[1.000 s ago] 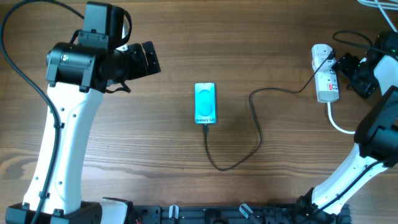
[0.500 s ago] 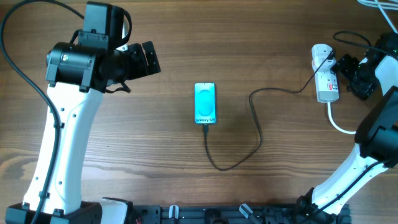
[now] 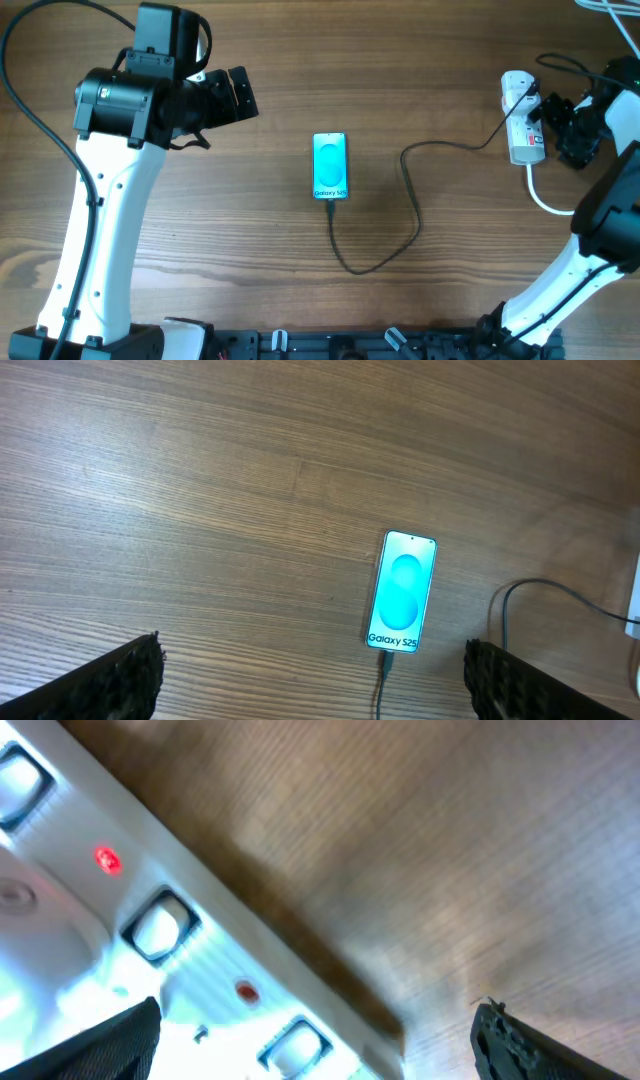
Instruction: Plug charger to phone and switch on socket
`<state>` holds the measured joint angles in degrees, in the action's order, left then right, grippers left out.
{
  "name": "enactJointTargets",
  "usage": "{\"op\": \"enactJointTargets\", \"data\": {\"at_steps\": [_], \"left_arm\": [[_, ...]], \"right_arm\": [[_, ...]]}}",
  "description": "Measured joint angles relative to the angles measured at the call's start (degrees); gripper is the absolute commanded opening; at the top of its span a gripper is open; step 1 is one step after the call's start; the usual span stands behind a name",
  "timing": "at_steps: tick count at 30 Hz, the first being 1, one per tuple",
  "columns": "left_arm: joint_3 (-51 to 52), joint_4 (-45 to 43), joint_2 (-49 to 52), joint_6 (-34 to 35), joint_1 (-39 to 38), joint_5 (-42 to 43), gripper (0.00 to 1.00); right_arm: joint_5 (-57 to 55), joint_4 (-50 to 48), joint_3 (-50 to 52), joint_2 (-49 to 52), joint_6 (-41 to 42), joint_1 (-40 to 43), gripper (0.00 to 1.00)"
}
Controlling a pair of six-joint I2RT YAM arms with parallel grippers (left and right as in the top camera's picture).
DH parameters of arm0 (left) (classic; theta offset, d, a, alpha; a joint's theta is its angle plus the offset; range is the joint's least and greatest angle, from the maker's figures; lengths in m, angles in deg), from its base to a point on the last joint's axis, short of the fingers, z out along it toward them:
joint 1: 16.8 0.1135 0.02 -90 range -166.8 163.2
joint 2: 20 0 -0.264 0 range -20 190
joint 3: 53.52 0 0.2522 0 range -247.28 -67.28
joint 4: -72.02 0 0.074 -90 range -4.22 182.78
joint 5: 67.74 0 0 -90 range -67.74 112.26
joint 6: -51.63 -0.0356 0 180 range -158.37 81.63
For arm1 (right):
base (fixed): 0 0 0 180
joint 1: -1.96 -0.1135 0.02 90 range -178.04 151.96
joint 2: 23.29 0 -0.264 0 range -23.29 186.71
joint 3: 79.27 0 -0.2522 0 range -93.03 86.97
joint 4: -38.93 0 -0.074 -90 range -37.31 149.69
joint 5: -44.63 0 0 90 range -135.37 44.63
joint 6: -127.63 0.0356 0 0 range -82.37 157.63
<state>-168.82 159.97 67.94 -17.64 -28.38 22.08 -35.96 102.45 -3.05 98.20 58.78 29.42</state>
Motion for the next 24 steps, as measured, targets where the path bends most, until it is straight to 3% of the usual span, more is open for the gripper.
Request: {"op": "enactJointTargets", "data": {"at_steps": [10, 15, 24], "left_arm": [[0.0, 0.0, 0.0, 0.0, 0.0, 0.0, 1.0], [0.0, 0.0, 0.0, 0.0, 0.0, 0.0, 1.0], [0.0, 0.0, 0.0, 0.0, 0.0, 0.0, 1.0]], "right_arm": [[-2.4, 7.4, 0.4, -20.9, 3.3, 1.3, 1.0], [-2.3, 11.4, 0.4, -26.0, 2.6, 0.2, 1.0], [-2.7, 11.0, 5.7, -38.5, -2.0, -16.8, 1.0]]}}
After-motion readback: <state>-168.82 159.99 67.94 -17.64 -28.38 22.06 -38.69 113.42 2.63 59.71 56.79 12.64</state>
